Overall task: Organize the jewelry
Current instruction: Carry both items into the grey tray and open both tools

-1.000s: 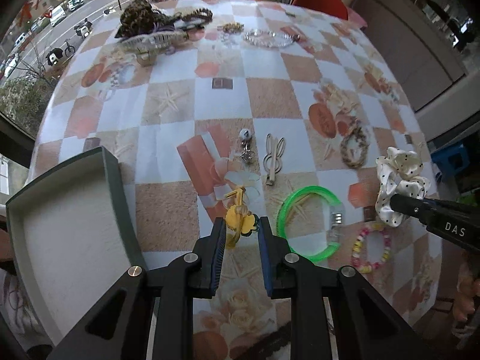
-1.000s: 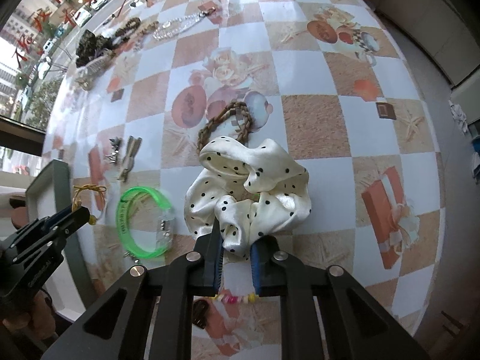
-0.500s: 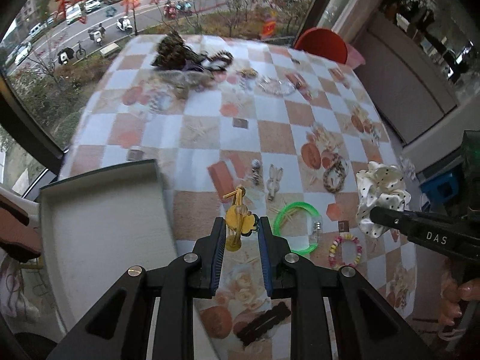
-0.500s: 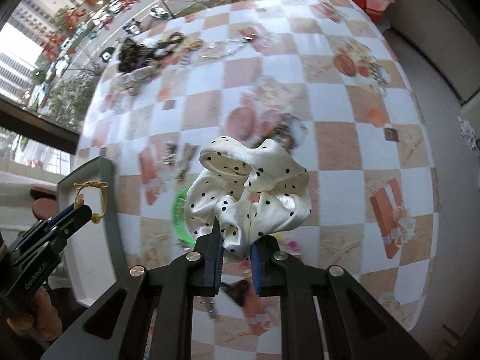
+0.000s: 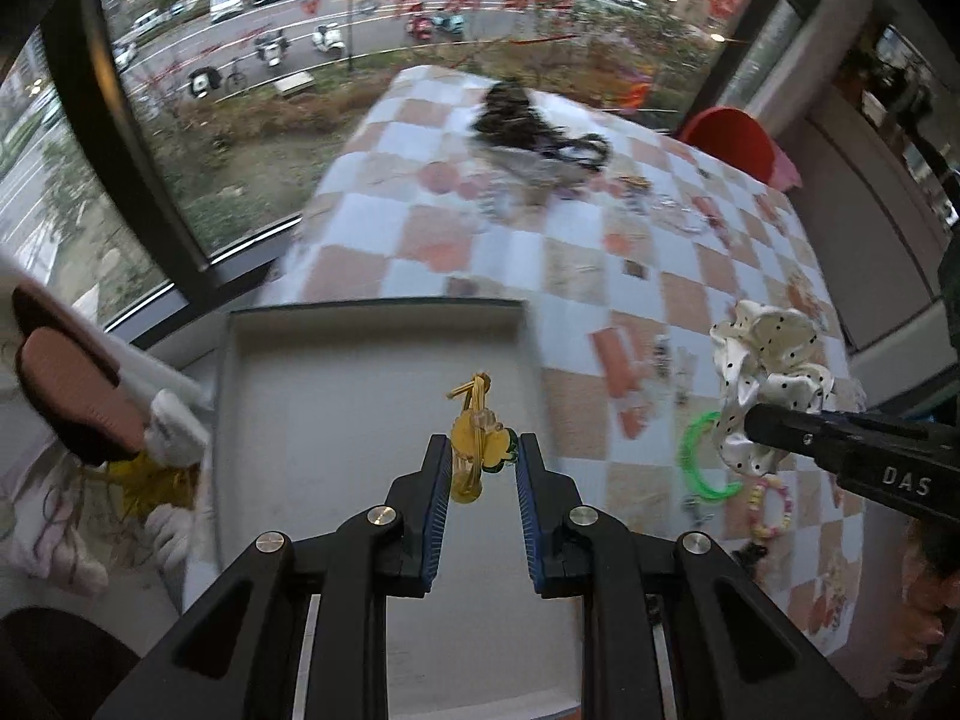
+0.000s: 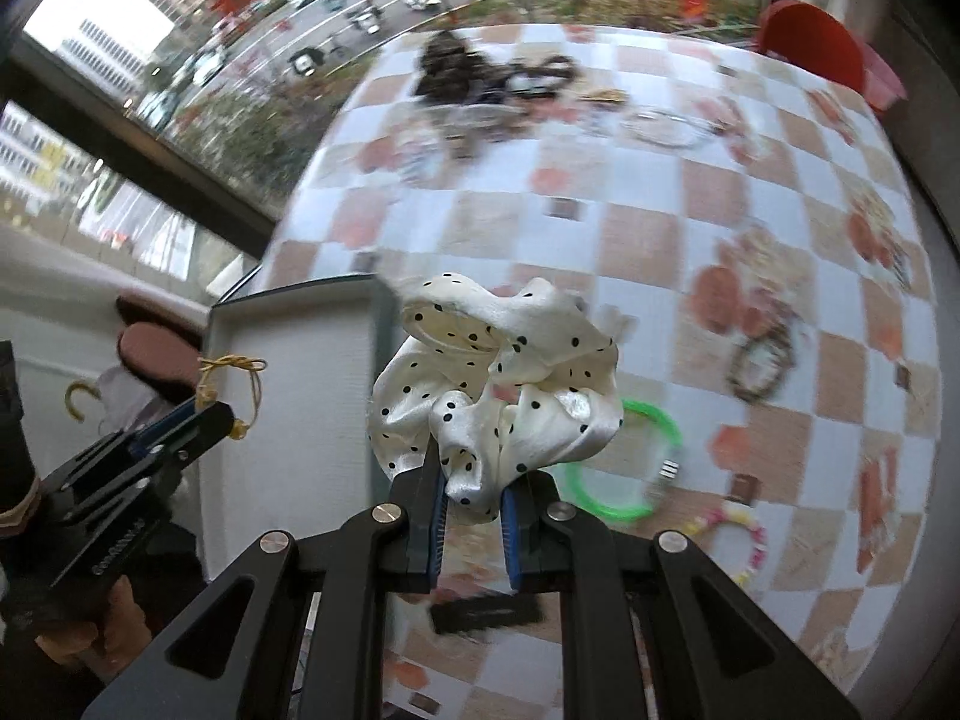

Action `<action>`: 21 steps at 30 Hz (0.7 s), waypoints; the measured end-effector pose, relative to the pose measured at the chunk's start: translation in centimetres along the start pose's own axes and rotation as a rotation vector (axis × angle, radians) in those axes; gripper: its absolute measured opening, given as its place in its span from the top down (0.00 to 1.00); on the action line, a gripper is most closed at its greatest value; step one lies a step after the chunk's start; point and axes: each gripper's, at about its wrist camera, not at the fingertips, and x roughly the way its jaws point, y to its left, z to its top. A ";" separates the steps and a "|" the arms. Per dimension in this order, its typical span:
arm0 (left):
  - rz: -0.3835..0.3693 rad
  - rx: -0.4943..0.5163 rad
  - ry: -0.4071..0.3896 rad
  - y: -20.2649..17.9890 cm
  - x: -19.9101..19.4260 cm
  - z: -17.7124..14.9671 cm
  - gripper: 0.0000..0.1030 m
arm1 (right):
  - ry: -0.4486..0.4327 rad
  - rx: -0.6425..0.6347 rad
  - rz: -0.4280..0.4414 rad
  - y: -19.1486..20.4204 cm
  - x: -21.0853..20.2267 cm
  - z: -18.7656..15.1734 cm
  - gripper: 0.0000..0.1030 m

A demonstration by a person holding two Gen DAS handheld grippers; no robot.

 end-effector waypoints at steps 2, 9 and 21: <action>0.022 -0.017 0.007 1.5 0.5 -0.2 0.75 | 0.011 -0.032 0.012 1.7 0.9 0.4 0.84; 0.078 -0.035 0.028 4.6 3.3 -0.1 0.75 | 0.056 -0.097 0.048 6.7 4.9 2.1 0.84; 0.167 -0.048 0.070 7.0 8.2 0.9 0.75 | 0.148 -0.070 0.075 8.9 11.8 4.2 0.84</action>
